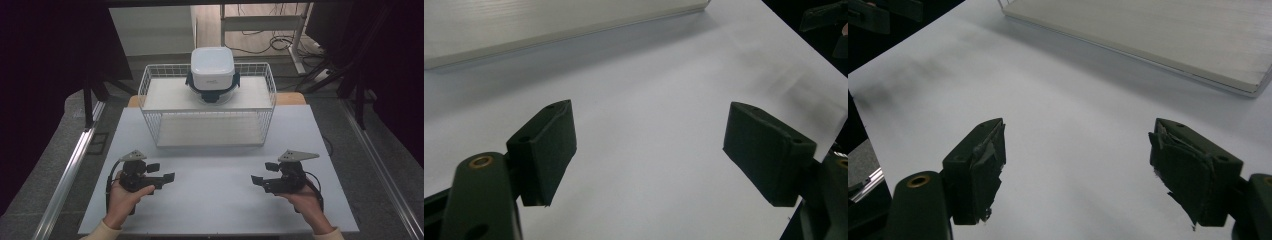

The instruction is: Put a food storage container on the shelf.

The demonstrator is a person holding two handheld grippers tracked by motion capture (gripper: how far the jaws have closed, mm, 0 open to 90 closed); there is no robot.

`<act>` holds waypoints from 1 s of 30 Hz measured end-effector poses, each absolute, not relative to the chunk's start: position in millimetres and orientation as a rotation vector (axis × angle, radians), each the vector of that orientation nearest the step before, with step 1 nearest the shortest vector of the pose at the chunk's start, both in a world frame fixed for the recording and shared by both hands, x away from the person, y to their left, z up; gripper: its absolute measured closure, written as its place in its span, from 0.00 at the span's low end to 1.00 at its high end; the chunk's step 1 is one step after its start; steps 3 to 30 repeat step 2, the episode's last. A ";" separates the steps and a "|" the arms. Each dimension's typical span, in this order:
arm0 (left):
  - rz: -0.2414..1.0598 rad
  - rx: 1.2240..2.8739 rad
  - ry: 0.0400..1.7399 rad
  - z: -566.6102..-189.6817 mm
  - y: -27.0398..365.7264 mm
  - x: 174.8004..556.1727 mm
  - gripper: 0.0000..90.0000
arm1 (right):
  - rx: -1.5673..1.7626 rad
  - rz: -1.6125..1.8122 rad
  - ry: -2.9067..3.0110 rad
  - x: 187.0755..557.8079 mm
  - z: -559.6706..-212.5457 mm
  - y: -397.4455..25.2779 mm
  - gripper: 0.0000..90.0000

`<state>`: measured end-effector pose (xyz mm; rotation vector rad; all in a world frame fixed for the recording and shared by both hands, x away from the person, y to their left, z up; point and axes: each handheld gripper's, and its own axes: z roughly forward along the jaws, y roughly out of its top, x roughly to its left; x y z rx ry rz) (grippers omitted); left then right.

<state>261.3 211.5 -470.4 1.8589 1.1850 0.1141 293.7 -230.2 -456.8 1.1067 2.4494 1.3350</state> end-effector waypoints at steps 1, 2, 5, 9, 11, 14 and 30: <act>0.115 1.860 1.185 -470.4 211.5 261.3 0.23 | 1.113 1.330 2.446 293.5 -456.7 -230.4 0.23; 0.117 1.859 1.186 -470.5 211.9 261.3 0.22 | 1.113 1.331 2.442 293.7 -456.8 -230.6 0.23; 0.117 1.859 1.186 -470.5 211.9 261.3 0.22 | 1.113 1.331 2.442 293.7 -456.8 -230.6 0.23; 0.117 1.859 1.186 -470.5 211.9 261.3 0.22 | 1.113 1.331 2.442 293.7 -456.8 -230.6 0.23; 0.117 1.859 1.186 -470.5 211.9 261.3 0.22 | 1.113 1.331 2.442 293.7 -456.8 -230.6 0.23; 0.117 1.859 1.186 -470.5 211.9 261.3 0.22 | 1.113 1.331 2.442 293.7 -456.8 -230.6 0.23; 0.117 1.859 1.186 -470.5 211.9 261.3 0.22 | 1.113 1.331 2.442 293.7 -456.8 -230.6 0.23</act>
